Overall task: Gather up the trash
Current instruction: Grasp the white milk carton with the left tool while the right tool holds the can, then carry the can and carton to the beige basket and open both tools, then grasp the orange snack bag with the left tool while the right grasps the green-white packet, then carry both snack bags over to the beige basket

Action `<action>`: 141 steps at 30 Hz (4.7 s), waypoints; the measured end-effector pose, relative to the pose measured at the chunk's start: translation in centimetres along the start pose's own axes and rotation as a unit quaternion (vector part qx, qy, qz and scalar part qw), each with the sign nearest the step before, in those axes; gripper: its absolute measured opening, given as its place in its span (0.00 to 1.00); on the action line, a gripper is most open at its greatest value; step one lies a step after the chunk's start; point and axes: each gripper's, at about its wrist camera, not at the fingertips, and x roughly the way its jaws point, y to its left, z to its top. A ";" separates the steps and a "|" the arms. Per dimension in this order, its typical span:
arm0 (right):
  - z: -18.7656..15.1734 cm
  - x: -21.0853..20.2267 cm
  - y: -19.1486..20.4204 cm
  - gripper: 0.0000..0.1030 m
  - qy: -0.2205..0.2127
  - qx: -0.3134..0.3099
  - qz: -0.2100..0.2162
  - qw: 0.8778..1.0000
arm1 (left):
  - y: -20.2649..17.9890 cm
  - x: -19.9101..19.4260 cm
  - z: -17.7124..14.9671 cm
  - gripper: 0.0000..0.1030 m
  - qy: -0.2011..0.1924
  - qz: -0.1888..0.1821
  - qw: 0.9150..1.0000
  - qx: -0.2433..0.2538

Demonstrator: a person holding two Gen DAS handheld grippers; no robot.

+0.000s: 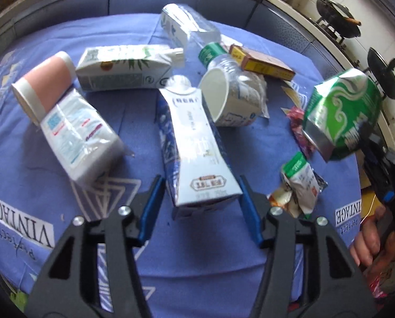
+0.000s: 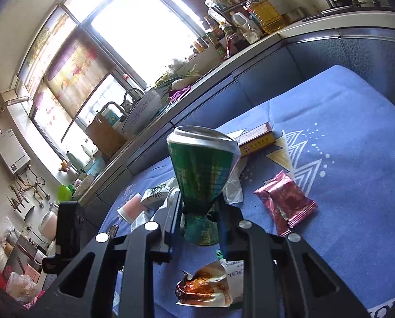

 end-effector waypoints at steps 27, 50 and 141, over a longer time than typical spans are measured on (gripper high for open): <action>5.0 -14.8 -10.5 0.24 -0.145 0.061 -0.073 0.985 | -21.6 -6.0 10.1 0.47 -0.065 -0.113 0.970 0.203; -5.5 -20.0 -30.9 0.30 -0.086 0.181 -0.399 0.895 | -53.7 22.4 3.9 0.48 0.059 -0.177 0.923 0.336; -3.8 -17.5 -15.0 0.31 -0.074 0.008 -0.315 0.946 | -31.5 9.4 0.0 0.42 0.016 -0.209 0.912 0.354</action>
